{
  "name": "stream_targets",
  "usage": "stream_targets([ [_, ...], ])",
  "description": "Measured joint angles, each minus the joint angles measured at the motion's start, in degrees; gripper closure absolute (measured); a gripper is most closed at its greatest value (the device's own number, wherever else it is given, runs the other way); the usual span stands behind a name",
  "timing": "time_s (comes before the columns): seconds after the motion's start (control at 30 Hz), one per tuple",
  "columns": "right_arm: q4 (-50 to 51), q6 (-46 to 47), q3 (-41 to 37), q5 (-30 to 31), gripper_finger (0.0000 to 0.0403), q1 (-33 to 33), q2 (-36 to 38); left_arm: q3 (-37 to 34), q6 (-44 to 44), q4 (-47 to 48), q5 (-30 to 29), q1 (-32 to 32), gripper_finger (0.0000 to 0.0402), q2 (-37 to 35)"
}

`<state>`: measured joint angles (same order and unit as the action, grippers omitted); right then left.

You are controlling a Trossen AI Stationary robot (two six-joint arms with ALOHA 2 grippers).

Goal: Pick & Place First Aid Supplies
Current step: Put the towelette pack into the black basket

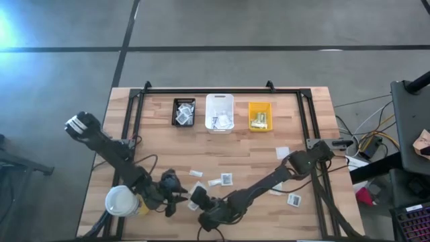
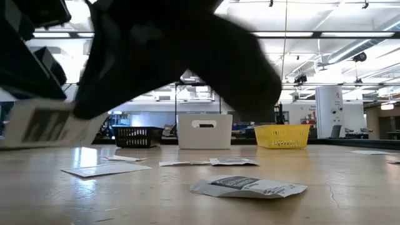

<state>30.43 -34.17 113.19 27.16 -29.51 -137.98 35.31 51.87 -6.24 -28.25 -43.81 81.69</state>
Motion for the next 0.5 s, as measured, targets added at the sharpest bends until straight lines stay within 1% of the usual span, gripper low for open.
stream_targets([
  [0.13, 4.2, 3.8, 0.0, 0.0, 0.0395, 0.0, 2.3, 0.0, -6.0, 3.1, -1.6, 0.0, 0.0259, -4.2],
  [0.37, 10.9, 9.8, 0.0, 0.0, 0.0395, 0.8, 6.3, 0.0, -19.7, 3.4, -3.7, 0.0, 0.0259, -9.1],
  [0.5, 14.3, 12.1, 0.0, 0.0, 0.0395, 1.7, 8.4, 0.0, -24.0, 4.5, -6.3, 0.0, 0.0259, -10.7],
])
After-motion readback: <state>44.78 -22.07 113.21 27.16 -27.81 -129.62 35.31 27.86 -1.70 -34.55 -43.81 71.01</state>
